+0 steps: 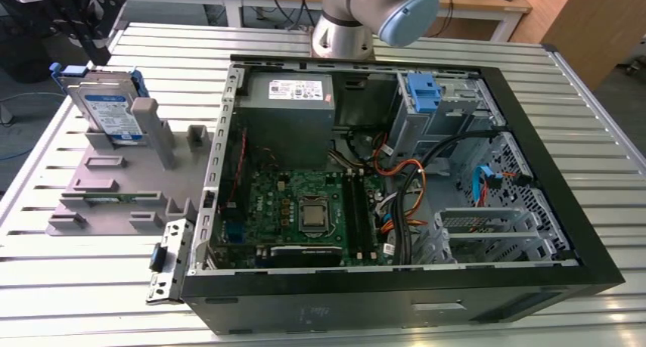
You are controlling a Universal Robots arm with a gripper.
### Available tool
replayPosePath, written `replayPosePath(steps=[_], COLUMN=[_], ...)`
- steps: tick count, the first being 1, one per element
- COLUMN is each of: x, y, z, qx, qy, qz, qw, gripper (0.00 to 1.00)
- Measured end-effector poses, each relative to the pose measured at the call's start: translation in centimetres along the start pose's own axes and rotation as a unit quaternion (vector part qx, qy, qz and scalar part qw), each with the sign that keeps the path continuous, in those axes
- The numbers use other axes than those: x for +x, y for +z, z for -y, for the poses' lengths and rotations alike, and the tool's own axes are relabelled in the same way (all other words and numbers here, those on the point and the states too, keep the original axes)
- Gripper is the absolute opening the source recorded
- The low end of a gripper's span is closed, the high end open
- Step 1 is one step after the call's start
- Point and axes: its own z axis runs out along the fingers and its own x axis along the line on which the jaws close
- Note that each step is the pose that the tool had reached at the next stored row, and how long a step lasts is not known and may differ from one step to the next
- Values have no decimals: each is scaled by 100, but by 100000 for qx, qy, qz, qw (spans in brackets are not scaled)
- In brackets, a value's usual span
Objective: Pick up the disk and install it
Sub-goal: 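Reach for the disk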
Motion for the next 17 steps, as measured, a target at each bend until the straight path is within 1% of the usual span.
replayPosePath(steps=[4,9,14,17], x=[6,51,54,56], y=[1,7,8,20], z=[-1,1,1,0], qx=[2,-3,2,-1], qy=[6,9,8,7], qz=[-3,5,-3,0], qw=[100000,100000,100000,100000], gripper=[11,11,11,11])
